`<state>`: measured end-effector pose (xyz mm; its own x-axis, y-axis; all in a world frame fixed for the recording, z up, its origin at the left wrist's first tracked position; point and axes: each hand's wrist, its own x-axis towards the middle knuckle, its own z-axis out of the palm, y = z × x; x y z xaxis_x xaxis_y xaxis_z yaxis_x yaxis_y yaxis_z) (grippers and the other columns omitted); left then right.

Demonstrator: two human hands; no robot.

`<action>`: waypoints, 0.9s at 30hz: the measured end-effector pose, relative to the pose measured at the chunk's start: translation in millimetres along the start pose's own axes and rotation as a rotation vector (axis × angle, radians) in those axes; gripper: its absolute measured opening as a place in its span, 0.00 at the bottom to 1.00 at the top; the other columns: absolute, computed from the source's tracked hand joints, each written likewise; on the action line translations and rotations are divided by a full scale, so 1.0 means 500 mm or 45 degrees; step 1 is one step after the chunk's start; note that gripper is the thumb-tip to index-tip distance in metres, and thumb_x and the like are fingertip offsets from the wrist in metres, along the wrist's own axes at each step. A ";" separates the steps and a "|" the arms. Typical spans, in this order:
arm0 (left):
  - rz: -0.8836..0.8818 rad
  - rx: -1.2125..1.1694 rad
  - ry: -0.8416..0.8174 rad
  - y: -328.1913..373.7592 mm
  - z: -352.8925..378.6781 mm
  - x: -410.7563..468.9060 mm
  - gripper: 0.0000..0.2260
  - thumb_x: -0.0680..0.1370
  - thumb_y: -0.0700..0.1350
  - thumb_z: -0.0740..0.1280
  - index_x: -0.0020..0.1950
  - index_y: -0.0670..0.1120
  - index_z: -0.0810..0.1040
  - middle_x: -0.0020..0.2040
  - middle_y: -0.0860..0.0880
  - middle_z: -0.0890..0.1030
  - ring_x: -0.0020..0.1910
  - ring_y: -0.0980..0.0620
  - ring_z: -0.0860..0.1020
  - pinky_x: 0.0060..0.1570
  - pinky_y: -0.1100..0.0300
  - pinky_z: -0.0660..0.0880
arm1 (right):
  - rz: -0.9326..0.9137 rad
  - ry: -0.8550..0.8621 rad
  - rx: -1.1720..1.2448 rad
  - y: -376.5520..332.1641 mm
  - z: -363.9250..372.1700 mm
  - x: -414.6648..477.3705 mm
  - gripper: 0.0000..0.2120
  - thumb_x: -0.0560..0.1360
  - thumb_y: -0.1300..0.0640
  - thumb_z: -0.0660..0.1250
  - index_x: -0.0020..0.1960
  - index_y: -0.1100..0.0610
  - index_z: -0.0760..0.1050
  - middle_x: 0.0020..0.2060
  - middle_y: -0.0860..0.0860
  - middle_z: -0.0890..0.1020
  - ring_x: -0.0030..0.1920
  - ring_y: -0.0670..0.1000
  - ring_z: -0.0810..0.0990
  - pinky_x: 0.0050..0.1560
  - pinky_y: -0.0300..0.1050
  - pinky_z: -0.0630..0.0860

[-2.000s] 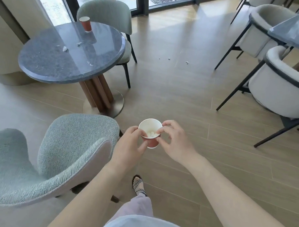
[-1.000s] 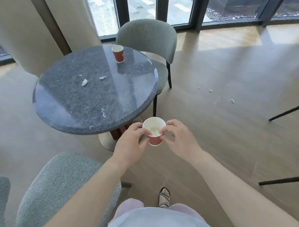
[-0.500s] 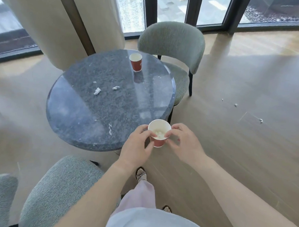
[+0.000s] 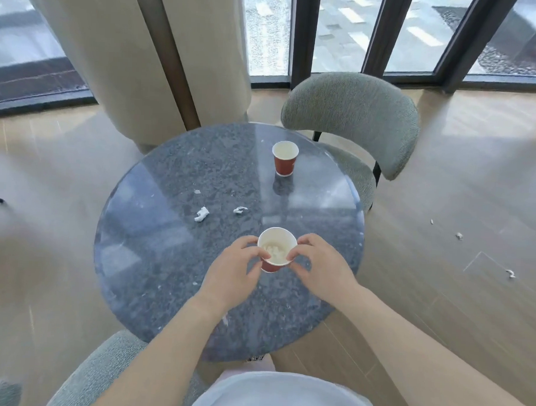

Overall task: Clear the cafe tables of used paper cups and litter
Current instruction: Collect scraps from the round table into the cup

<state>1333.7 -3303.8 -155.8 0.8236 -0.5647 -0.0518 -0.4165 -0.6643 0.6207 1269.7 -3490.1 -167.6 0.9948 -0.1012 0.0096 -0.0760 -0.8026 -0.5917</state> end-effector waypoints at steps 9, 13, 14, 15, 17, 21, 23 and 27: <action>-0.125 -0.012 0.014 -0.105 -0.058 0.078 0.11 0.76 0.43 0.64 0.58 0.51 0.78 0.66 0.56 0.70 0.61 0.55 0.72 0.57 0.62 0.69 | -0.054 -0.073 -0.019 -0.038 0.058 0.166 0.04 0.72 0.55 0.68 0.46 0.52 0.78 0.52 0.48 0.75 0.49 0.50 0.75 0.45 0.48 0.75; -0.184 -0.001 -0.018 -0.140 -0.054 0.098 0.14 0.77 0.42 0.63 0.63 0.50 0.75 0.66 0.55 0.69 0.62 0.55 0.72 0.57 0.64 0.68 | -0.072 -0.168 -0.036 -0.031 0.086 0.212 0.04 0.72 0.56 0.68 0.47 0.53 0.78 0.53 0.48 0.75 0.50 0.51 0.75 0.45 0.47 0.75; -0.196 -0.005 -0.034 -0.147 -0.052 0.101 0.15 0.77 0.42 0.62 0.64 0.50 0.74 0.66 0.55 0.69 0.62 0.55 0.71 0.58 0.65 0.67 | -0.074 -0.199 -0.039 -0.027 0.092 0.219 0.04 0.72 0.56 0.68 0.47 0.53 0.78 0.53 0.48 0.75 0.50 0.51 0.75 0.45 0.47 0.75; -0.211 -0.009 -0.056 -0.154 -0.050 0.103 0.16 0.78 0.42 0.62 0.65 0.50 0.72 0.67 0.55 0.69 0.63 0.56 0.71 0.58 0.66 0.66 | -0.074 -0.235 -0.046 -0.024 0.097 0.225 0.04 0.72 0.56 0.68 0.47 0.53 0.78 0.54 0.48 0.75 0.50 0.52 0.75 0.46 0.47 0.75; -0.234 -0.016 -0.101 -0.166 -0.045 0.105 0.17 0.79 0.42 0.60 0.67 0.51 0.70 0.67 0.55 0.69 0.63 0.57 0.70 0.58 0.68 0.64 | -0.063 -0.299 -0.063 -0.016 0.105 0.231 0.05 0.73 0.57 0.68 0.48 0.54 0.78 0.55 0.49 0.75 0.52 0.52 0.75 0.47 0.47 0.74; -0.270 -0.058 -0.068 -0.187 -0.045 0.121 0.17 0.79 0.42 0.59 0.67 0.54 0.68 0.65 0.56 0.71 0.60 0.58 0.71 0.56 0.67 0.66 | -0.066 -0.308 -0.066 -0.004 0.108 0.233 0.06 0.73 0.60 0.66 0.49 0.53 0.79 0.56 0.48 0.75 0.54 0.52 0.75 0.47 0.48 0.75; -0.284 -0.071 -0.050 -0.195 -0.048 0.132 0.17 0.79 0.43 0.59 0.67 0.54 0.68 0.65 0.56 0.70 0.59 0.58 0.72 0.56 0.65 0.68 | -0.093 -0.279 -0.058 -0.002 0.103 0.238 0.10 0.74 0.63 0.63 0.49 0.53 0.79 0.57 0.49 0.75 0.55 0.52 0.75 0.46 0.49 0.76; -0.307 -0.087 -0.020 -0.208 -0.058 0.155 0.16 0.79 0.44 0.60 0.66 0.55 0.69 0.66 0.57 0.70 0.58 0.57 0.73 0.55 0.63 0.69 | -0.101 -0.212 -0.022 -0.004 0.089 0.270 0.11 0.74 0.65 0.62 0.50 0.53 0.79 0.59 0.50 0.74 0.55 0.52 0.75 0.47 0.49 0.75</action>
<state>1451.9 -3264.3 -201.4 0.8898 -0.4019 -0.2162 -0.1814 -0.7461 0.6406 1407.1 -3476.1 -201.1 0.9951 0.0602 -0.0790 0.0031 -0.8141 -0.5807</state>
